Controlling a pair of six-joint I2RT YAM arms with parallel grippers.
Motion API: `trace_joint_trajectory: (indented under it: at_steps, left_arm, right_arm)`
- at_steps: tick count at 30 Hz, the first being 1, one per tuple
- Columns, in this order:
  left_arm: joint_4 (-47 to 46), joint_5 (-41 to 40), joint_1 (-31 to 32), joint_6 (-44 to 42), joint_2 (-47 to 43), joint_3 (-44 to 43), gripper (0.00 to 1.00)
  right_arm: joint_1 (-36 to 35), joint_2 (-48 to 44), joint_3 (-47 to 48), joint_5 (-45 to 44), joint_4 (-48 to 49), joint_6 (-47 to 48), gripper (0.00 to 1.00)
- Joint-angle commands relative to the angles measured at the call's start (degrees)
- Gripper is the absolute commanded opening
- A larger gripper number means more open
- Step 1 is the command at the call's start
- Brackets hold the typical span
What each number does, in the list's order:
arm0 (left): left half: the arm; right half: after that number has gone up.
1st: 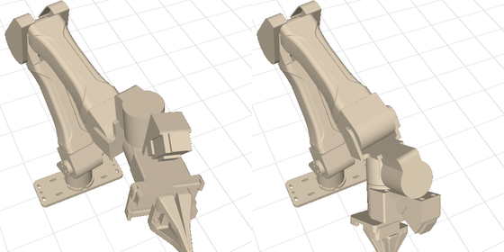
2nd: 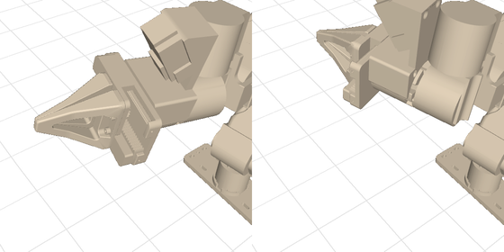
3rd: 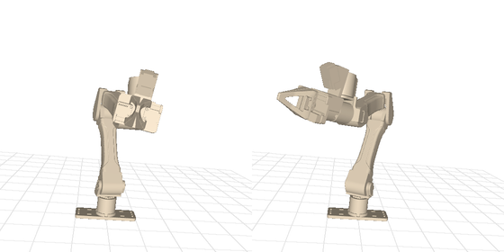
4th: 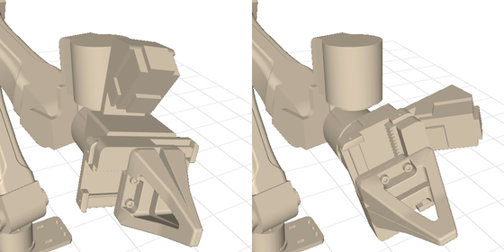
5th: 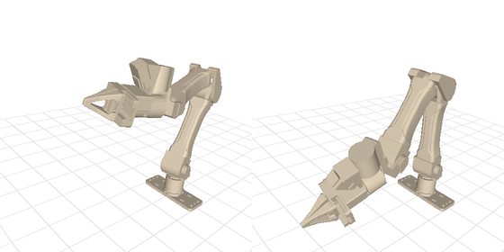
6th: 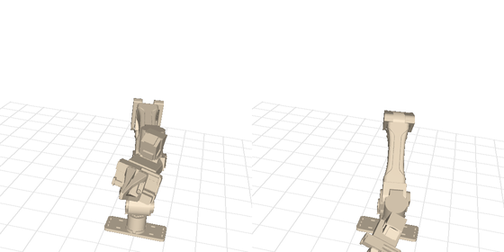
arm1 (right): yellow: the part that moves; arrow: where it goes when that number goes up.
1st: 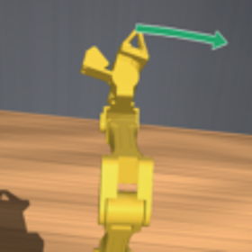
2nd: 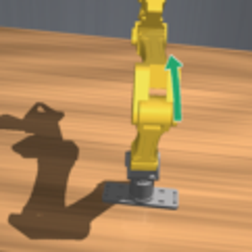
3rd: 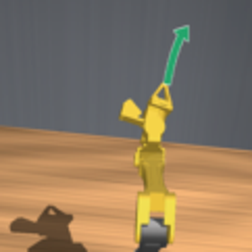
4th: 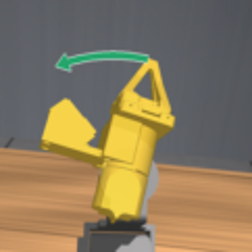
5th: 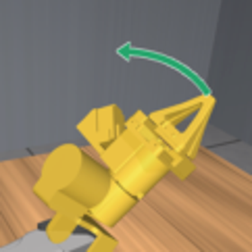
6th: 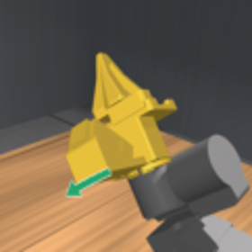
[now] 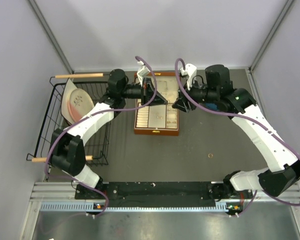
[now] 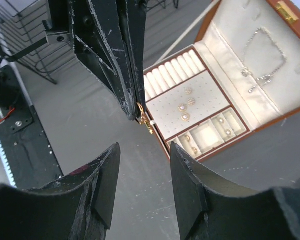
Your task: Organize the mixed jewelry
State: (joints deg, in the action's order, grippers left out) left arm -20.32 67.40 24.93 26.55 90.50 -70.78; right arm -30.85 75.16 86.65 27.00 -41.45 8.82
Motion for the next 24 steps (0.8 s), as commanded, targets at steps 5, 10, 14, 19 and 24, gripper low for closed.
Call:
trace_joint_trajectory:
  at_steps: [5,10,14,19,24]
  left_arm:
    - [-9.04,5.55,0.21,4.04,-3.14,1.61,0.00]
    - [-8.95,5.11,0.30,3.86,-3.31,2.14,0.00]
    - [-9.13,4.94,0.56,3.86,-3.05,2.40,0.00]
    - [-9.39,4.76,0.74,3.86,-3.05,2.75,0.00]
    - [-9.39,4.76,0.91,3.78,-3.14,3.11,0.00]
  right_arm:
    - [0.44,0.96,1.85,7.27,0.67,0.85,0.43]
    - [0.35,1.75,2.29,7.89,0.76,0.32,0.42]
    - [0.35,2.71,2.99,8.41,1.02,-0.21,0.39]
    - [0.44,3.42,3.70,8.42,1.11,-0.38,0.33]
    - [0.44,3.60,4.05,8.50,1.20,-0.38,0.31]
